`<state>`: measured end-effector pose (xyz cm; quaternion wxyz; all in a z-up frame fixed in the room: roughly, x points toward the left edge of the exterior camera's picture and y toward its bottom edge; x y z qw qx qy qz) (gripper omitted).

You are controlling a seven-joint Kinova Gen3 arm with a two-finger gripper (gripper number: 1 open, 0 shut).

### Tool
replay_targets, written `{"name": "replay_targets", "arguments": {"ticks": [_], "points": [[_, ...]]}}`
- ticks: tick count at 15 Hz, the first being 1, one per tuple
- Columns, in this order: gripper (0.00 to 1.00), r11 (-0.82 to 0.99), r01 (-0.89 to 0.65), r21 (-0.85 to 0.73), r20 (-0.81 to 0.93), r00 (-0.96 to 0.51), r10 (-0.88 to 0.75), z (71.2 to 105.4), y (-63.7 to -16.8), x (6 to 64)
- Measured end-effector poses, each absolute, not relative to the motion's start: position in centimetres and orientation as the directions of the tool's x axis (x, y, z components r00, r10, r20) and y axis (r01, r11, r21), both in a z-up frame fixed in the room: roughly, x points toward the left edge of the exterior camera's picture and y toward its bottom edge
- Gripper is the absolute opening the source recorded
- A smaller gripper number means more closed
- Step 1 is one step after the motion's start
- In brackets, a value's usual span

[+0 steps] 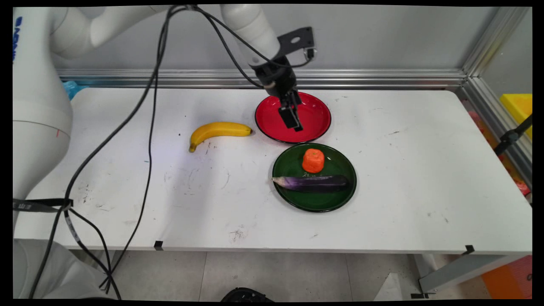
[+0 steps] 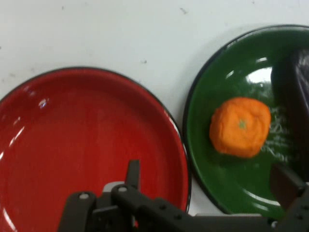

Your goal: Pick up the mandarin from the green plate

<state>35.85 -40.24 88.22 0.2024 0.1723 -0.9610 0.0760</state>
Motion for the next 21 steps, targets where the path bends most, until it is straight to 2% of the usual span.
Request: {"name": "replay_targets", "arguments": {"ticks": [8,21], "points": [[1.0,0.936,-0.346,-0.064,0.427,-0.857,-0.288,85.0,-38.3,31.9],[1.0,0.941,-0.329,-0.072,0.438,-0.858,-0.267,81.1,-37.3,30.3]]}}
